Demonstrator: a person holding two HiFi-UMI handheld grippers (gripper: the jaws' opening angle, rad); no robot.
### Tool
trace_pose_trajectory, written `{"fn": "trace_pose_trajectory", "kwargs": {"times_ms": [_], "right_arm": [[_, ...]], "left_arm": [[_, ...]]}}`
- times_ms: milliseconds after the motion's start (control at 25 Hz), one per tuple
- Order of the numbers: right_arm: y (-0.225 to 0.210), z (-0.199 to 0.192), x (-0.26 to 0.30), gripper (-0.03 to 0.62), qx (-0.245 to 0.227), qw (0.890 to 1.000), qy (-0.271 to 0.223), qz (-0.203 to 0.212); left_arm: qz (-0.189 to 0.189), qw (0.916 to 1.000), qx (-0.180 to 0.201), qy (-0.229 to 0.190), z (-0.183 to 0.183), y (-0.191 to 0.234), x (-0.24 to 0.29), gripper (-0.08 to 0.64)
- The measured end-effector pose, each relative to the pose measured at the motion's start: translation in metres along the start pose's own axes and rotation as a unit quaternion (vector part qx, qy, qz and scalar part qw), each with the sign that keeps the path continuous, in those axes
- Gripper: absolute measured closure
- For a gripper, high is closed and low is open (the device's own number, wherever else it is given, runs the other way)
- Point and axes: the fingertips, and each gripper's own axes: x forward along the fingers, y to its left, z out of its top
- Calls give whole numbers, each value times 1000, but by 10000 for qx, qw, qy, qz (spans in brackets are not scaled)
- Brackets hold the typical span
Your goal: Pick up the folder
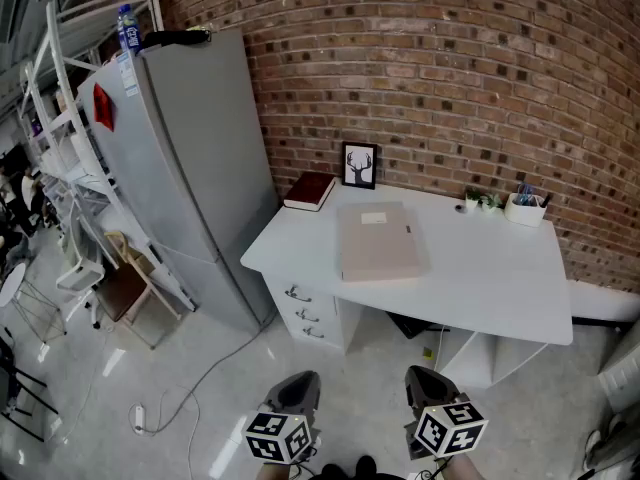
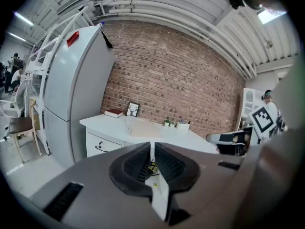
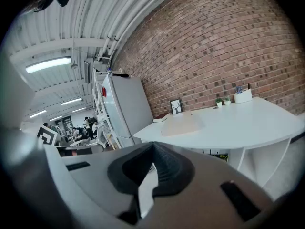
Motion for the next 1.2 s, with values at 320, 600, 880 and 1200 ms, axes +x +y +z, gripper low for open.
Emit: {"fn": "trace_pose_trajectory", "kwargs": {"times_ms": [320,600,880,1200], "right_arm": [[-8,6,0,592,-39,9999,-105,-51],[-20,9,1,591,-101,9996,-203,-148],[-30,16,2,495,-45,9995,-270,-137],[-46,23,11,411,175,9995,-266,-88]], "left_arm": [[98,9999,47,-101,7,-4,4,529],[234,9997,28,-99,3,-6,9,526],[308,9994,-10,-150,7,-9,15,462],[349,9991,-82,-210,15,-7,30,421]]}}
